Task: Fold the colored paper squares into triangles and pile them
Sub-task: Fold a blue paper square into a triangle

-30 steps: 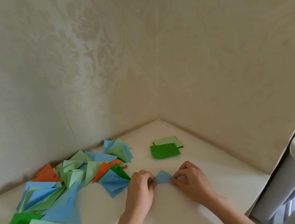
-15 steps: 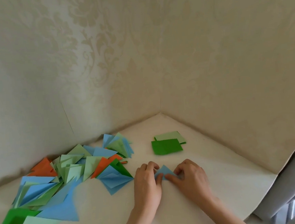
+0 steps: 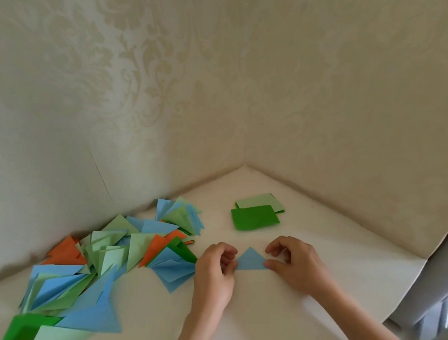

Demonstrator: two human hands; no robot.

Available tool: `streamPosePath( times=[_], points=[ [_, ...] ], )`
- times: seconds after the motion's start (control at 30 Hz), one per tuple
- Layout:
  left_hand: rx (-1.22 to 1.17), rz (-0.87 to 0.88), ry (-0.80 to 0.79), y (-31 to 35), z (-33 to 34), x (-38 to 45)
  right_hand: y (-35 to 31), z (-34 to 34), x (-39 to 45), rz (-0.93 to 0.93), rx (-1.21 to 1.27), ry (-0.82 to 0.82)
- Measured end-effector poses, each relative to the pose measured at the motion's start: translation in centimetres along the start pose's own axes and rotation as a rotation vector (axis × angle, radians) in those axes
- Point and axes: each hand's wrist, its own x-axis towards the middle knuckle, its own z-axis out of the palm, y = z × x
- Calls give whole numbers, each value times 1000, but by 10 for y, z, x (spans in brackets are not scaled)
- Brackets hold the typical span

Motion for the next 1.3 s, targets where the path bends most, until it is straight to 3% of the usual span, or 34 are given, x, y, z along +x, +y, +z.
streamPosePath(
  times=[0.13,0.3,0.43,0.57,0.7,0.87,1.07,1.3],
  points=[
    [43,-1,3,3,0,-2,4,2,-3,-22,31,21],
    [320,49,33,19,11,-9,4,6,-5,-46,61,57],
    [446,-67,-37,41,16,-7,3,7,-7,-61,38,75],
    [357,-164,-110,48,17,1,3,6,-7,-67,-8,61],
    [313,-17,-49,43,3,-15,-1,7,-10,-62,-34,63],
    [146,81,43,32,-46,-43,-20,15,-15,-149,183,221],
    [272,87,146,-9,-124,-66,-60,55,-9,-434,48,12],
    [278,6,131,-37,-145,-83,-93,100,7,-535,-102,22]
  ],
)
